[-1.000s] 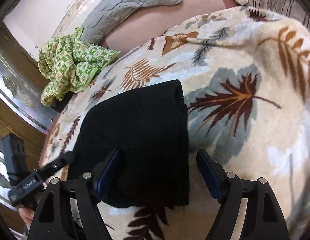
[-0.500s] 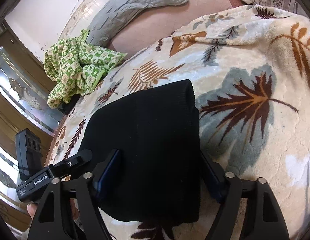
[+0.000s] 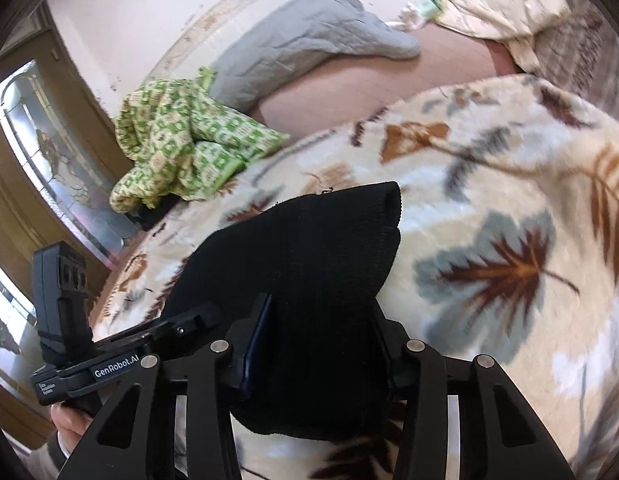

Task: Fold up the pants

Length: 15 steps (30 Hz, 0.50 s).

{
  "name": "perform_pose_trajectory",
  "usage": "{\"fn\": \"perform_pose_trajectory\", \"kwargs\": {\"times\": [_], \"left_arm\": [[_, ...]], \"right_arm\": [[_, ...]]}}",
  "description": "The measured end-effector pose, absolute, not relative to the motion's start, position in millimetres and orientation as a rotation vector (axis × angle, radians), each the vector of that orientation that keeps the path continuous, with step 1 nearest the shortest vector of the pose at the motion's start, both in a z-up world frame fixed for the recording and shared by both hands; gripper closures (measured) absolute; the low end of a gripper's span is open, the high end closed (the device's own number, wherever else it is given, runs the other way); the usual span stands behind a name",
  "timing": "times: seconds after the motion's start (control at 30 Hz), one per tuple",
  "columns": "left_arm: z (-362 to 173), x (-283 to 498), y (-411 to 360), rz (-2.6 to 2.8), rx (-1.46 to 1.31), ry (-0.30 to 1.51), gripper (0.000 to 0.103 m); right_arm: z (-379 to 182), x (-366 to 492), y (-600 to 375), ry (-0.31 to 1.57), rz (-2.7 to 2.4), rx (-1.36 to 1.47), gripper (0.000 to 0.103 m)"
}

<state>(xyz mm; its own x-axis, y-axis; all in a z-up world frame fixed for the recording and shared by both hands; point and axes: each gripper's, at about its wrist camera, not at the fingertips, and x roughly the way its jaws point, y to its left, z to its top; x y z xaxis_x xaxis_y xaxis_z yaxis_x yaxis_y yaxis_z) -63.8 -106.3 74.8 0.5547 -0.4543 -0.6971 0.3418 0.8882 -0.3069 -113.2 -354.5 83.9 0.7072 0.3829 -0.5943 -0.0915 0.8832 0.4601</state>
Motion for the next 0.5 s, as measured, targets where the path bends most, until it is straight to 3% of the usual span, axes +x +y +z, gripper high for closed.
{"fn": "perform_pose_trajectory", "kwargs": {"times": [0.23,0.5], "left_arm": [[86.6,-35.1,-87.0,-0.408,-0.121,0.83,0.058],[35.5,5.1,-82.5,-0.34,-0.1,0.947,0.055]], "right_arm": [[96.9,-74.3,-325.8,0.72,0.305,0.393,0.059],[54.0,-25.0,-314.6,0.825,0.276,0.395,0.056]]}}
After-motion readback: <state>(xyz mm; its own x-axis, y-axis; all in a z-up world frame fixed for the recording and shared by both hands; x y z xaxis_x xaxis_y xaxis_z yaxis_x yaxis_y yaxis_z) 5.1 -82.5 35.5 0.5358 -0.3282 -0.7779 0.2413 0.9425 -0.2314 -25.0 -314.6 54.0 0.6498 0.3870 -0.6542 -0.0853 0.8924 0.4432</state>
